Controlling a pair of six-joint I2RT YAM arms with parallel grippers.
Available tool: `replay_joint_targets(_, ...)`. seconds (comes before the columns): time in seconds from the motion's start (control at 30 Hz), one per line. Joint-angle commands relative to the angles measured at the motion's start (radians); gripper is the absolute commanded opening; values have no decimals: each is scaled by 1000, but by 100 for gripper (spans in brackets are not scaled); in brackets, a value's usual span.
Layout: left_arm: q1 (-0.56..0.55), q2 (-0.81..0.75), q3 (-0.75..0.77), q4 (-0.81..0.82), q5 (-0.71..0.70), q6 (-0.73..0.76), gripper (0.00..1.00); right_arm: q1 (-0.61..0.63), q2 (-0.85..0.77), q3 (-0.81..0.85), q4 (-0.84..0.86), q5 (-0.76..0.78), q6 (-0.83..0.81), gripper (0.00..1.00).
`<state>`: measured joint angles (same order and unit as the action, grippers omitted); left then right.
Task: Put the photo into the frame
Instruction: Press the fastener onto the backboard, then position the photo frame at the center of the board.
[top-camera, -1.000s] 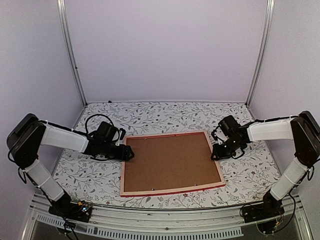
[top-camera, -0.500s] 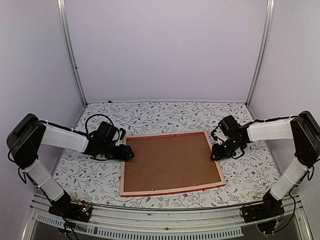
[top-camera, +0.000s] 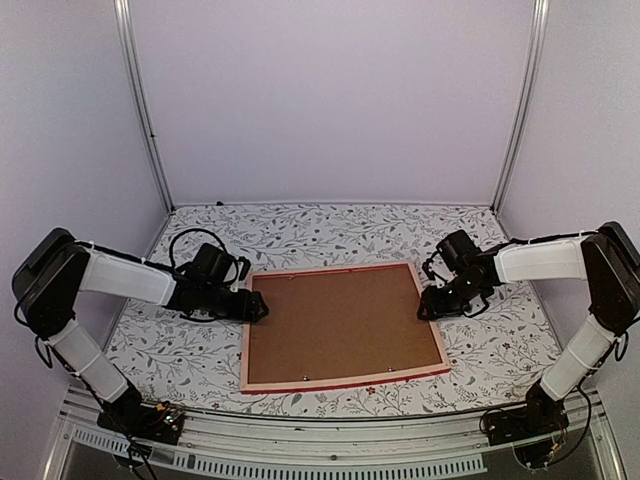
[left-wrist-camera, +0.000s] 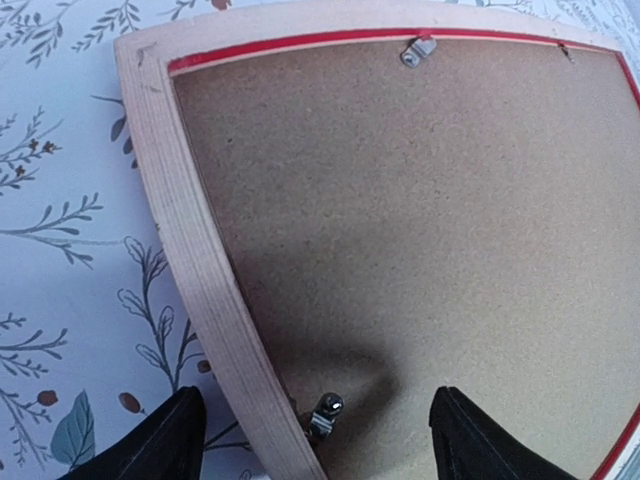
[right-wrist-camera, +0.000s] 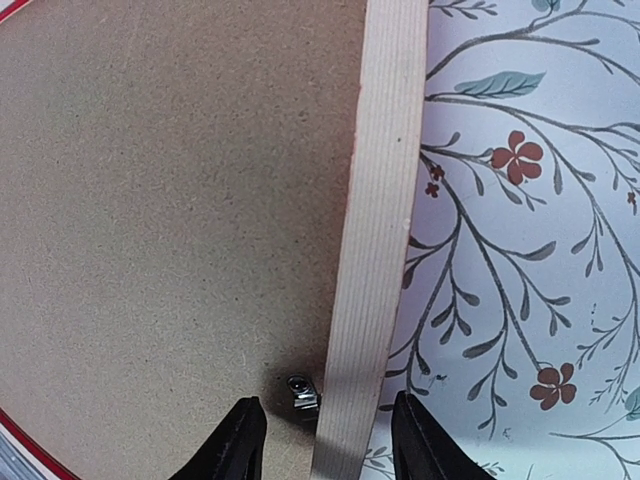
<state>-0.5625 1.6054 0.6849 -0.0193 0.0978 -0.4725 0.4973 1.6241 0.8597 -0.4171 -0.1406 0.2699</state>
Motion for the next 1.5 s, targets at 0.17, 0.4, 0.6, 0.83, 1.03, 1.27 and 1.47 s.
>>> replay_joint_targets(0.17, -2, -101, -34, -86, -38, 19, 92, -33, -7, 33, 27, -26, 26, 44)
replay_joint_targets(0.4, -47, -216, -58, -47, -11, 32, 96, -70, 57, 64, 66, -85, 16, 34)
replay_joint_targets(0.6, -168, -234, -5, -55, -39, 102, 93, -77, 157, 136, 83, -124, -15, 23)
replay_joint_targets(0.83, -347, -132, 99, -75, -12, 194, 91, -97, 307, 318, 90, -138, -56, 19)
replay_joint_targets(1.03, -495, 23, 241, -123, -20, 268, 91, -106, 375, 469, 90, -145, -63, 37)
replay_joint_targets(1.27, -612, 252, 460, -277, -95, 368, 87, -114, 260, 379, 94, -96, -66, 52)
replay_joint_targets(1.47, -660, 351, 555, -326, -84, 411, 76, -114, 152, 250, 105, -82, -50, 52)
